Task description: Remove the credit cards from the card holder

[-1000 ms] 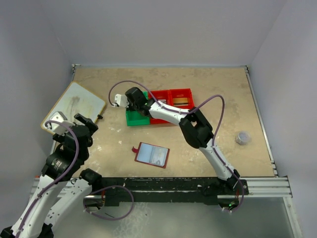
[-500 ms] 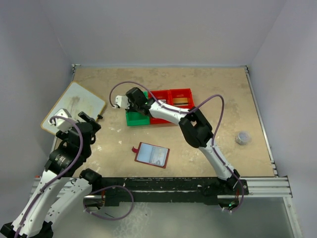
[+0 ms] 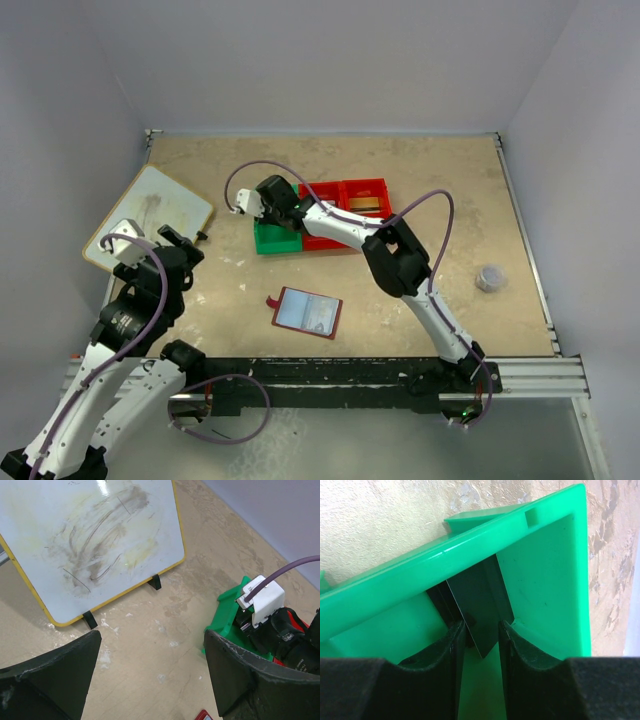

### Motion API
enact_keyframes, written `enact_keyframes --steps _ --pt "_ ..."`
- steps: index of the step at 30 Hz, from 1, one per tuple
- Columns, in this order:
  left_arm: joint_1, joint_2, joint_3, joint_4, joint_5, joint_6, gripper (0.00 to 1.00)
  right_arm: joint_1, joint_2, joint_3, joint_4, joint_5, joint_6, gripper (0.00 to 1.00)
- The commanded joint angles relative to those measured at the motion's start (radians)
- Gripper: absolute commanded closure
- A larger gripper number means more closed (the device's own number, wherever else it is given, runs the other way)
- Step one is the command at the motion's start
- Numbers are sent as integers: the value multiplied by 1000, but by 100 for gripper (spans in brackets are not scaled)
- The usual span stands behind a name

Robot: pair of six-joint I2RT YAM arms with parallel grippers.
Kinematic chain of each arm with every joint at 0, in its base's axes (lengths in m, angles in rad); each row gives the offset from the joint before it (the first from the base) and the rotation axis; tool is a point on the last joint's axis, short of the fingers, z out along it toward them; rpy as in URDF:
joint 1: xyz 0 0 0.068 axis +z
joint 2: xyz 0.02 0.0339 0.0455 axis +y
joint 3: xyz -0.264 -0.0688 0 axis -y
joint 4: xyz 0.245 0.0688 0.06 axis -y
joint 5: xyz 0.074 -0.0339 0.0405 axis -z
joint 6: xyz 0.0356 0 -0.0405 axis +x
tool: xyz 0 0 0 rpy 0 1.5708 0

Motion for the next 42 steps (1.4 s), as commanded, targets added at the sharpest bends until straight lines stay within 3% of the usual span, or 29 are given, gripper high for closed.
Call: enact_keyframes --steps 1,15,19,26,35,38,42 --pt "5 6 9 25 -1 17 19 -6 -41 28 11 -28 50 64" --pt "5 17 10 26 6 21 19 -8 -82 11 61 -21 105 62" --pt "5 11 7 30 7 24 19 -15 -212 -82 180 -60 185 62" --pt "5 16 8 34 20 32 19 -30 -501 -379 406 -13 388 60" --pt "5 43 -4 71 88 69 19 -30 -792 -775 435 55 715 60" --pt "5 64 -4 82 121 94 19 -34 -907 -977 499 32 860 62" --pt "2 82 -22 129 202 136 19 -53 -1041 -1170 530 -39 1026 57"
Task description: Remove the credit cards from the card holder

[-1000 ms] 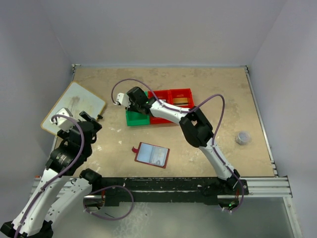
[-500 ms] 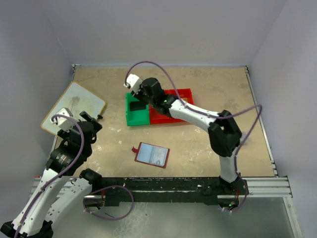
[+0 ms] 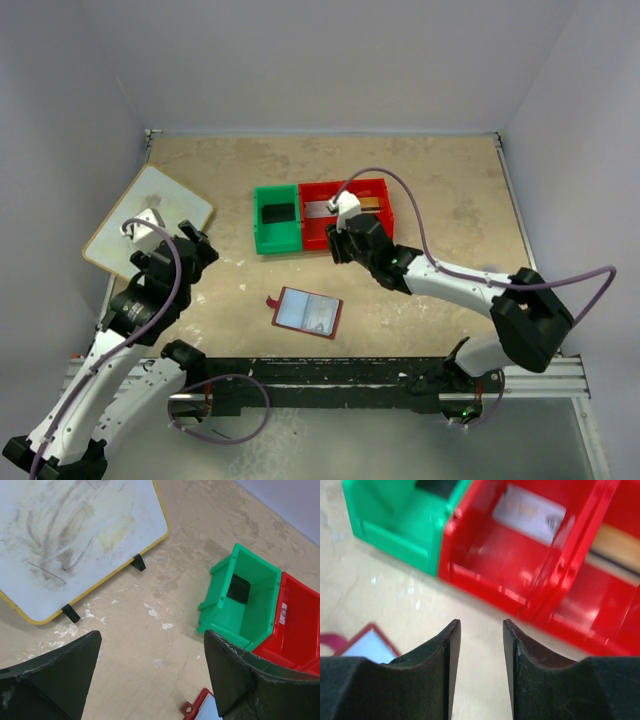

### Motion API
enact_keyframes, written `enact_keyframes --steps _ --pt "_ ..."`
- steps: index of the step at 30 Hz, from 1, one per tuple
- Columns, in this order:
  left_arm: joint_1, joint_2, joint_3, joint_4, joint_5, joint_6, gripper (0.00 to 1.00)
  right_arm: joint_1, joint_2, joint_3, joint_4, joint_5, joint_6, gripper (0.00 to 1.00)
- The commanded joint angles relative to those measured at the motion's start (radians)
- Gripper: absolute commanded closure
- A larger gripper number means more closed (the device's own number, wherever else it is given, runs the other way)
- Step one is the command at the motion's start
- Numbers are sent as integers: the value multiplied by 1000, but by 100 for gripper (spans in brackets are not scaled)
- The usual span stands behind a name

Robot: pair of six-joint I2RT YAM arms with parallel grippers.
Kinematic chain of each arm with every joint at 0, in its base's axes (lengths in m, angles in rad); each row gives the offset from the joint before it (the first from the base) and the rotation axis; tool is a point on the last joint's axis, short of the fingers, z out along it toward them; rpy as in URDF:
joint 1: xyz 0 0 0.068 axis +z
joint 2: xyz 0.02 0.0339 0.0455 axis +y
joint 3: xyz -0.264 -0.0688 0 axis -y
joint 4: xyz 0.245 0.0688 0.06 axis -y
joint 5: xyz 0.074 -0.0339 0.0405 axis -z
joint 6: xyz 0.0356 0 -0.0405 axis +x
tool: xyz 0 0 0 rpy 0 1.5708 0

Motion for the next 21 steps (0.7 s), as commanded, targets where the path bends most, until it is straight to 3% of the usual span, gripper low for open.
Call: enact_keyframes --steps 1,6,12,17,21 --pt "2 23 -20 92 113 76 19 -22 -143 -132 64 -57 273 57" --pt "2 93 -27 121 247 89 20 -35 -222 -226 6 -102 387 56" --pt "-2 142 -125 201 589 -29 27 -35 -293 -313 -26 -204 434 56" --pt "-84 110 -243 270 636 -133 29 -34 -260 -337 14 -346 433 59" --pt "-256 160 -258 297 541 -200 30 -25 -221 -362 61 -395 514 61"
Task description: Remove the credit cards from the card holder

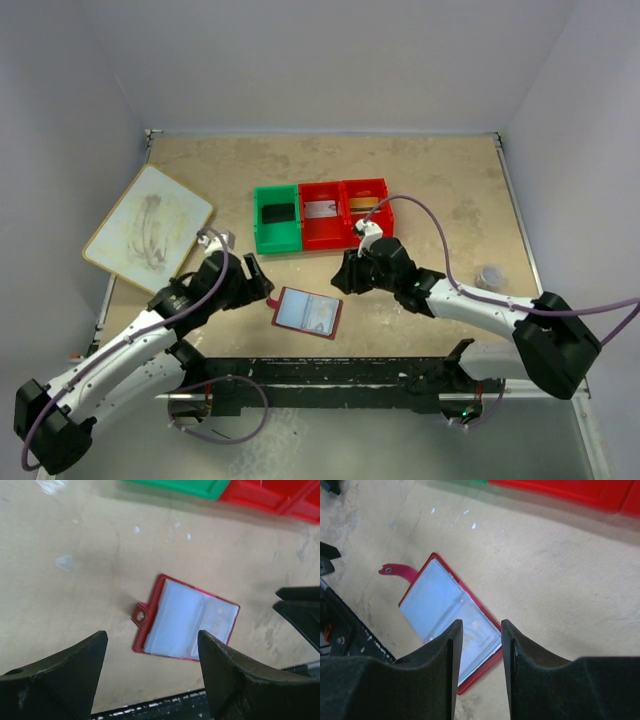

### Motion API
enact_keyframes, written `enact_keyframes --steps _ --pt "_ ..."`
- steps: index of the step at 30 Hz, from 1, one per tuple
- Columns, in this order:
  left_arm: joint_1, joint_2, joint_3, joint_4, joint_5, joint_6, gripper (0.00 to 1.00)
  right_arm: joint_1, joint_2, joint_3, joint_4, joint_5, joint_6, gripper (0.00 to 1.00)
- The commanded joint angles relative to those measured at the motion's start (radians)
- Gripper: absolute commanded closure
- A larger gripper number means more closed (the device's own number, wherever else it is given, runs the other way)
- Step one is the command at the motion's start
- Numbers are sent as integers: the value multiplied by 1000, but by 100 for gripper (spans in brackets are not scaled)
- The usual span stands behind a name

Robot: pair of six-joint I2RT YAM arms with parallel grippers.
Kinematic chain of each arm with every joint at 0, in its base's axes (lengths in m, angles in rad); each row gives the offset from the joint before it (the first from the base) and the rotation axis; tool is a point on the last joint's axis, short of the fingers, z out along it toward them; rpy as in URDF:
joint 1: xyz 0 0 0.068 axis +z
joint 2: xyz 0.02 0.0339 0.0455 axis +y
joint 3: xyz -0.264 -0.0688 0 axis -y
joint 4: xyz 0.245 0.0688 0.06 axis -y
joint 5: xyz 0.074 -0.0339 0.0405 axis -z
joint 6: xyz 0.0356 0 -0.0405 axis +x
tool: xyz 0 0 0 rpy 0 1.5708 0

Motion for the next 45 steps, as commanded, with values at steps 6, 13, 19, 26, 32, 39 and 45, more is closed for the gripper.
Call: enact_keyframes --steps 6,13,19,26,32,39,45 --pt "-226 111 -28 134 -113 -142 33 35 67 -59 110 -107 157 61" --pt "-252 156 -60 153 -116 -151 36 40 86 -87 143 -142 175 62" --pt "-253 176 -84 171 -110 -151 37 42 116 -87 140 -130 199 63" --pt "-253 212 -115 239 -66 -138 37 43 140 -105 163 -123 221 64" --pt "-255 259 -121 271 -63 -129 39 43 183 -128 232 -149 242 65" --pt "-255 301 -136 307 -58 -115 40 43 179 -119 225 -140 246 65" --pt "-255 319 -168 359 -39 -118 43 45 176 -116 221 -140 254 65"
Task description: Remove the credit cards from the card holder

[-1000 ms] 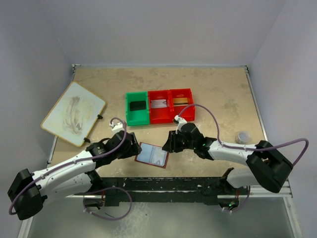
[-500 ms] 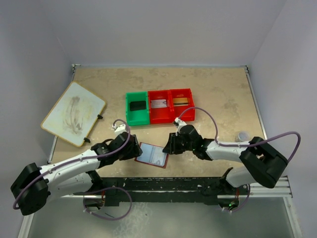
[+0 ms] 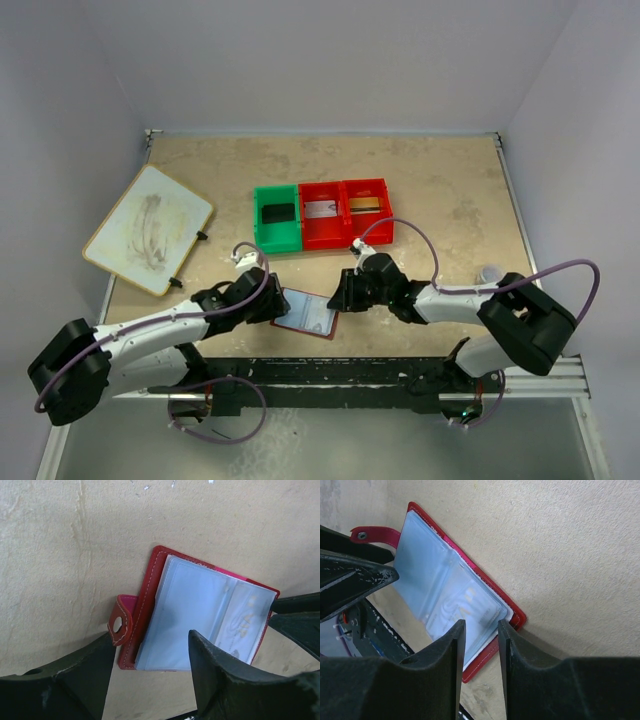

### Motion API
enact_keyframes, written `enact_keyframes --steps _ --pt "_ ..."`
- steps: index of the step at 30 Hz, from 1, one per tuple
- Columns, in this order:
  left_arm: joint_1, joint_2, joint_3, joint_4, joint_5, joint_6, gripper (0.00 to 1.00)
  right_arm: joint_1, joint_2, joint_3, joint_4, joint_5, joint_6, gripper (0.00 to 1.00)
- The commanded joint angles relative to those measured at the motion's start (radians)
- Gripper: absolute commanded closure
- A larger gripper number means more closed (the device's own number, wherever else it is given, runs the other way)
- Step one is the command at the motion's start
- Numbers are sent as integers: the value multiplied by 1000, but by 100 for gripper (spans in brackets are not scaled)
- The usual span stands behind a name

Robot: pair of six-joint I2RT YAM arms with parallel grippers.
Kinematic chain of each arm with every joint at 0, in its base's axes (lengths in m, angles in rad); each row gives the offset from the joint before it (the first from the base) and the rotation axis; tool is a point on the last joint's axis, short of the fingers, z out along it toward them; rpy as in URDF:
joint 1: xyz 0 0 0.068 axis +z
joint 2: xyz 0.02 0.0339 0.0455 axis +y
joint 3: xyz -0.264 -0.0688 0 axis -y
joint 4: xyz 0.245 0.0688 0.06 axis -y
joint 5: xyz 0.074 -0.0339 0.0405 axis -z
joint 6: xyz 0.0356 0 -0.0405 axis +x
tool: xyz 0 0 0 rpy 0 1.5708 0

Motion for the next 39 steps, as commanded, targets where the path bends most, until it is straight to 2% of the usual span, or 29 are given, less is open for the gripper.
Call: enact_keyframes --steps 1,8,16,20,25,39 --pt "-5 14 -30 68 18 11 45 6 -11 7 27 -7 17 65" --pt "-5 18 -60 83 32 17 62 6 -28 9 4 23 39 65" --pt "-5 -5 -66 74 31 26 73 7 -64 21 -30 42 47 65" --pt "-5 -14 -63 56 27 28 76 13 -104 27 -94 113 65 65" --pt "-5 -35 -61 47 23 26 79 15 -146 21 -90 85 64 64" --pt "-6 -41 -52 36 29 30 83 16 -40 -14 40 40 84 65"
